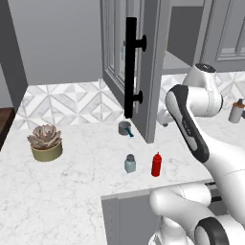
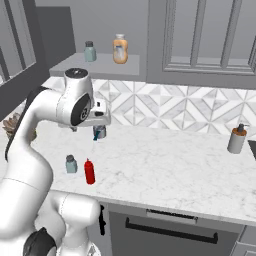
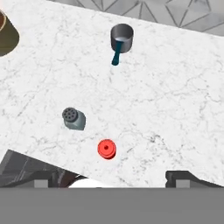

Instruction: Put the shaker and condiment bottle from the counter next to their counterparts in the cabinet.

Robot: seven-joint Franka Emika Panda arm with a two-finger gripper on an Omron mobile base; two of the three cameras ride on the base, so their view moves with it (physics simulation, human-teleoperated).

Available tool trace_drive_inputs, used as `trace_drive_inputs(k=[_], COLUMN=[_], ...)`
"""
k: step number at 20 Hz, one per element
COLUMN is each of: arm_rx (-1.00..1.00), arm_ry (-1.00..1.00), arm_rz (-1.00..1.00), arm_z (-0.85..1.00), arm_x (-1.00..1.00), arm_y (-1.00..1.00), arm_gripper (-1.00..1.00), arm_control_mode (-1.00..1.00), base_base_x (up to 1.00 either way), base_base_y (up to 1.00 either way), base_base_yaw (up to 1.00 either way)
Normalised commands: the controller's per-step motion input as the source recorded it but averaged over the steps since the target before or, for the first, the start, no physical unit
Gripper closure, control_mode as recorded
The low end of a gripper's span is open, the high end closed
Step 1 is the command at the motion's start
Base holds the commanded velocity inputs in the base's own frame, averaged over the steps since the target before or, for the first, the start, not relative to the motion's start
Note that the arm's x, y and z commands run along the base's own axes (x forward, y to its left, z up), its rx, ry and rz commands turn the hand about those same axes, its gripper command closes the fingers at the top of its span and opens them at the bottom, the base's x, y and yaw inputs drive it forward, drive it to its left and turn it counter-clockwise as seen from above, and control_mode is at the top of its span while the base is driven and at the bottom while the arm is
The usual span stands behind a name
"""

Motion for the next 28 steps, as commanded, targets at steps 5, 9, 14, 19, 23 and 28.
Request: trace_drive_inputs(k=[5,9,14,19,23,28], arm_rx=[0.02,0.1,0.1,0.03,0.03,0.12], arm_ry=[-0.07,-0.01,-0.04,-0.01,-0.07,-0.18], arm_rz=[0.15,0.14,0.22,0.04,0.05,0.11], arm_z=[-0.12,-0.2,-0.37,-0.33,-0.34,-0.4], arm_x=[-0.22,-0.06,-0.01,0.0,-0.04,-0.23], arm_y=[-0.13,-0.02,-0.08,-0.1,-0.07,-0.07], arm_gripper=[-1.0,-1.0,-1.0,-1.0,-1.0,-1.0], arm_control_mode=[-1.0,-1.0,-1.0,-1.0,-1.0,-1.0], base_base_x=[0.0,0.0,0.0,0.0,0.0,0.0], base_base_y=[0.0,0.0,0.0,0.0,0.0,0.0], base_base_yaw=[0.0,0.0,0.0,0.0,0.0,0.0])
